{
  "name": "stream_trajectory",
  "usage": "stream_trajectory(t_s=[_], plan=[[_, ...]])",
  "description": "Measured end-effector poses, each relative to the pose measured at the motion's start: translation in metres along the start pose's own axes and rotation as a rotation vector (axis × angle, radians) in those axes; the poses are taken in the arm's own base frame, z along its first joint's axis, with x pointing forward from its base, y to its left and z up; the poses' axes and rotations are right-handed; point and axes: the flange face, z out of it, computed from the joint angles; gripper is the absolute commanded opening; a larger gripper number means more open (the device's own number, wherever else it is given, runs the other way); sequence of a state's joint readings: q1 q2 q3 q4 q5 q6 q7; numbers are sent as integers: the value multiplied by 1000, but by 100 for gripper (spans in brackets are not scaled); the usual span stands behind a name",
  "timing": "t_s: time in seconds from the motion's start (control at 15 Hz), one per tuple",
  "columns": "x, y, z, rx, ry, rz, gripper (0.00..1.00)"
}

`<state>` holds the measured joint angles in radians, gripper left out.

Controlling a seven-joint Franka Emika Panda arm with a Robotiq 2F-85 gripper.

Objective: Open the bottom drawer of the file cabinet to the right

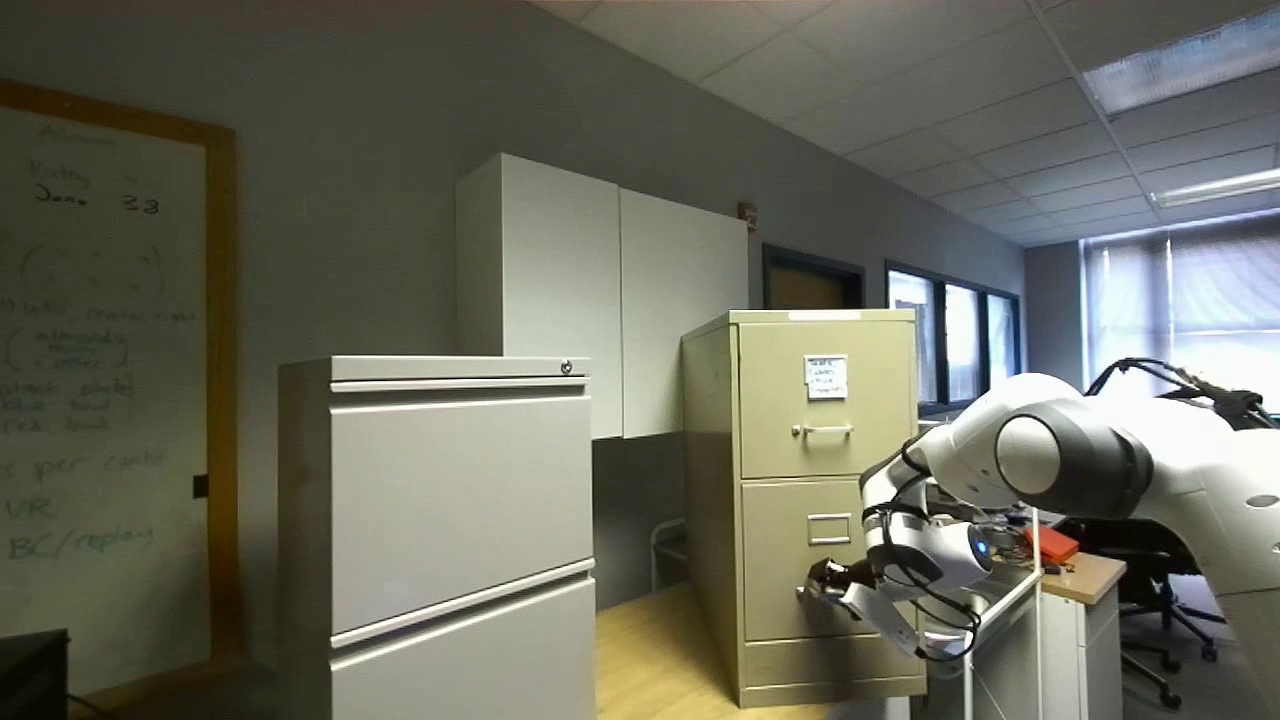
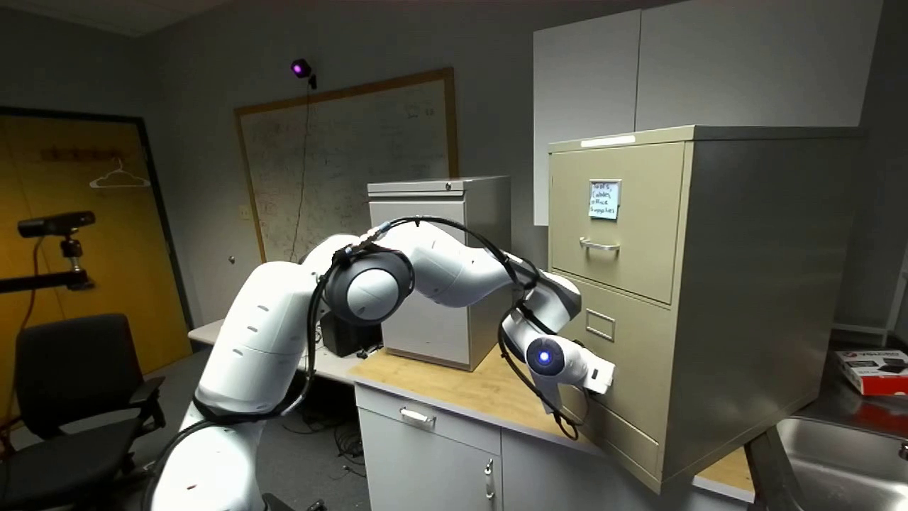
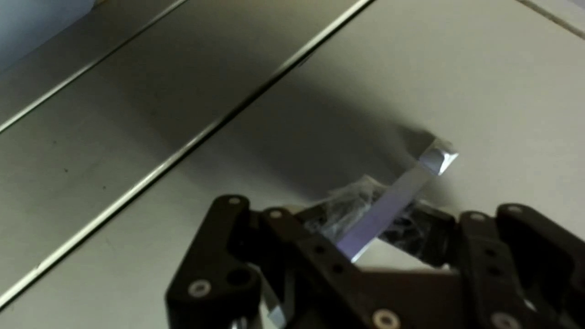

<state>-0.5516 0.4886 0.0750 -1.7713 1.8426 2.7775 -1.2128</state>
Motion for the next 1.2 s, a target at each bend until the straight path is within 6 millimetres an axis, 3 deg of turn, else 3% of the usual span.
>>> stream_trajectory(t_s=[0.73,1.2], plan=[[3,12,-1,91,-29,22,6],[-32,4,-5,70,205,441,5]])
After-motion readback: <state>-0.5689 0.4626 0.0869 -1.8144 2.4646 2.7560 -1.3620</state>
